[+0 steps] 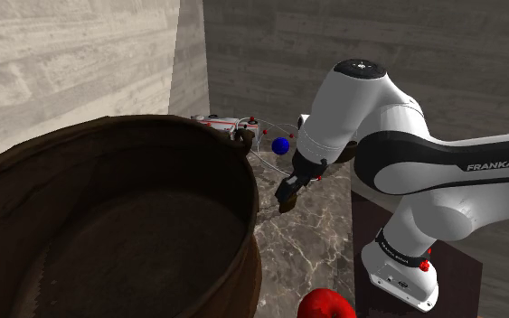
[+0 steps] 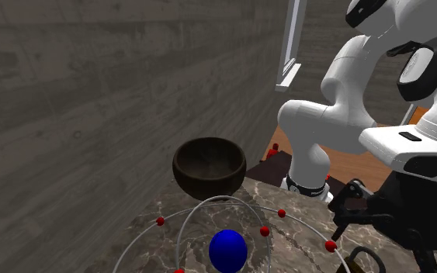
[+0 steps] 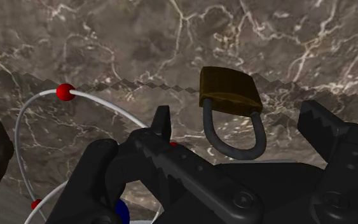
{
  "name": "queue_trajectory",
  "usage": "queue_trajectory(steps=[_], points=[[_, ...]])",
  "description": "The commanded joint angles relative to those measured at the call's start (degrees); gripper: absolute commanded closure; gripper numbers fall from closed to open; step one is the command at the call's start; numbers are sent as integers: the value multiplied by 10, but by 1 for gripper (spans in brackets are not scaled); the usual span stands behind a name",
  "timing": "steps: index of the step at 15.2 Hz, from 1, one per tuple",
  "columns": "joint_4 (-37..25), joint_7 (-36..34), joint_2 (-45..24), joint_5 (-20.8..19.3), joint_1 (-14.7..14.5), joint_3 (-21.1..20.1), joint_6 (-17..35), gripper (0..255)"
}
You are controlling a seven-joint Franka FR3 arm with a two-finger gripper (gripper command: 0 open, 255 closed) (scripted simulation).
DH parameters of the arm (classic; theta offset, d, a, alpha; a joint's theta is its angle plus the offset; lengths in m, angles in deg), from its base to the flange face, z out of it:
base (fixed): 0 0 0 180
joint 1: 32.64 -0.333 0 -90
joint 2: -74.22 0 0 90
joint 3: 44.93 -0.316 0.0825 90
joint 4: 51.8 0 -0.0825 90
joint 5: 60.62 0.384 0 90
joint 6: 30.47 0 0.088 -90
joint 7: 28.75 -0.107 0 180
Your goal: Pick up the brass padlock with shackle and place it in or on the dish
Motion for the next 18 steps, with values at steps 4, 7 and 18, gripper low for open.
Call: queue_trajectory(steps=[4, 7, 18], points=[[0, 0, 0, 0, 0, 0, 0, 255], [0, 0, 0, 0, 0, 0, 0, 255], [-45, 5, 12, -16, 6, 22, -57, 255]])
